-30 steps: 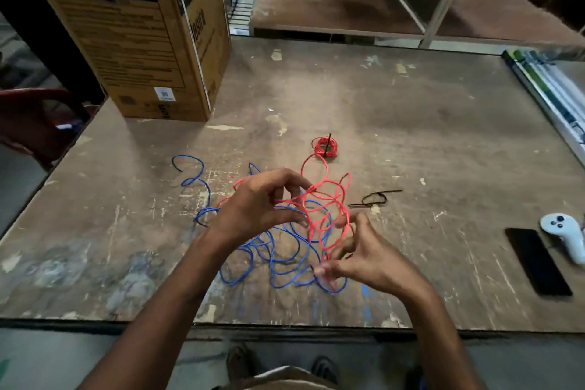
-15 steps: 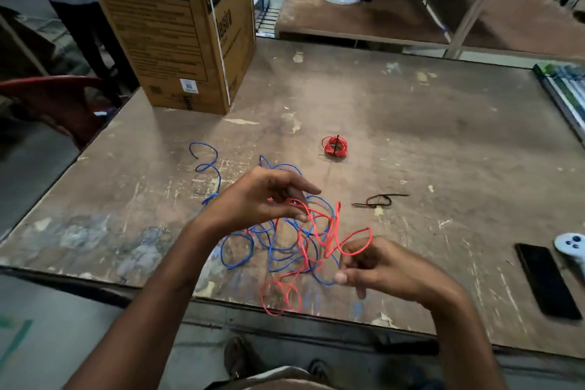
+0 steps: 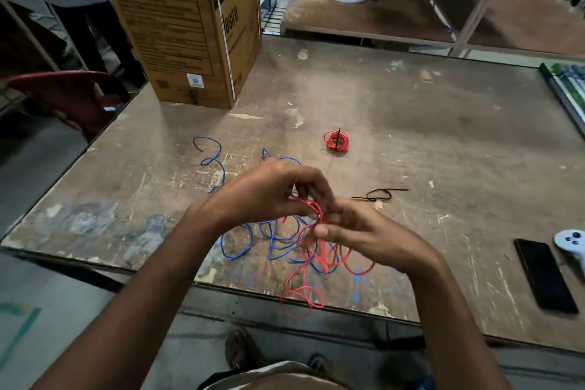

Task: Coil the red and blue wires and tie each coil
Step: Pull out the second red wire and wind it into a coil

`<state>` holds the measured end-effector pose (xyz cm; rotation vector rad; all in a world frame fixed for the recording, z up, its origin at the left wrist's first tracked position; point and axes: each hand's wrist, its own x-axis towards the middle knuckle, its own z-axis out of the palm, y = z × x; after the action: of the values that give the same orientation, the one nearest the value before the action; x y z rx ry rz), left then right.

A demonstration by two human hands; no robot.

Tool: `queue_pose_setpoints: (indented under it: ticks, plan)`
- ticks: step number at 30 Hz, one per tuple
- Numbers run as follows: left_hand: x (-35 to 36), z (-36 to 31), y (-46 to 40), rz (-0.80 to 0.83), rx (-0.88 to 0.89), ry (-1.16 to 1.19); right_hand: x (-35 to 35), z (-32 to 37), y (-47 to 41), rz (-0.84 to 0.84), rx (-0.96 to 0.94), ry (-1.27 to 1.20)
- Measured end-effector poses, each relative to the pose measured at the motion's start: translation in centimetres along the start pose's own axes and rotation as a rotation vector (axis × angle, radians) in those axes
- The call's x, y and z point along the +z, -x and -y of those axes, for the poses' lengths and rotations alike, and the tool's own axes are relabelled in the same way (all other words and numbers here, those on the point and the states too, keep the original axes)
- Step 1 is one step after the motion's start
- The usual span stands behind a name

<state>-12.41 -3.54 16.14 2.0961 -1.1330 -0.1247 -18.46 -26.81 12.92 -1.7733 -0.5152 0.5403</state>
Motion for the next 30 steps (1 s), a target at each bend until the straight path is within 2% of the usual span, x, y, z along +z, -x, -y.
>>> queue_pose_setpoints:
  ticks: [2,4,7,9,10,13,15,16,20,22,24,27,30]
  plan:
    - [-0.3,-0.1,-0.1,-0.127,0.018,0.051,0.9,0.0,-0.3,-0.087,-0.04,-0.059]
    - [-0.6,1.0,0.3,-0.214,-0.045,0.104,1.7,-0.2,-0.3,-0.229,-0.099,-0.082]
    - [0.0,4.5,1.5,-0.138,-0.179,0.185,2.4,-0.4,-0.4,-0.413,-0.173,-0.227]
    - [1.3,6.6,2.2,-0.106,-0.182,0.15,3.0,-0.6,-0.5,-0.418,-0.191,-0.298]
    - [2.1,7.5,2.4,-0.144,-0.169,0.095,3.5,-0.7,-0.6,-0.399,-0.196,-0.323]
    - [3.8,9.7,3.0,-0.381,-0.172,-0.102,5.0,-1.1,-0.6,-0.33,-0.194,-0.468]
    - [4.2,10.3,3.1,-0.51,-0.282,-0.198,6.0,-1.8,-0.4,-0.272,-0.208,-0.575]
    - [4.1,10.5,3.1,-0.52,-0.343,-0.196,6.4,-2.3,-0.3,-0.234,-0.212,-0.604]
    - [2.5,9.8,2.9,-0.443,-0.435,-0.025,7.5,-4.6,0.4,-0.11,-0.105,-0.549]
    - [1.9,8.9,2.6,-0.396,-0.413,-0.022,7.4,-5.6,0.4,-0.06,-0.004,-0.327]
    - [1.6,8.1,2.0,-0.36,-0.35,-0.139,6.9,-6.2,0.6,-0.025,0.107,-0.044]
    - [1.6,6.9,1.0,-0.302,-0.219,-0.227,6.4,-5.7,0.6,-0.129,0.173,0.182]
    - [2.1,5.7,0.2,-0.197,-0.094,-0.236,6.4,-4.3,-0.6,-0.334,0.066,0.012]
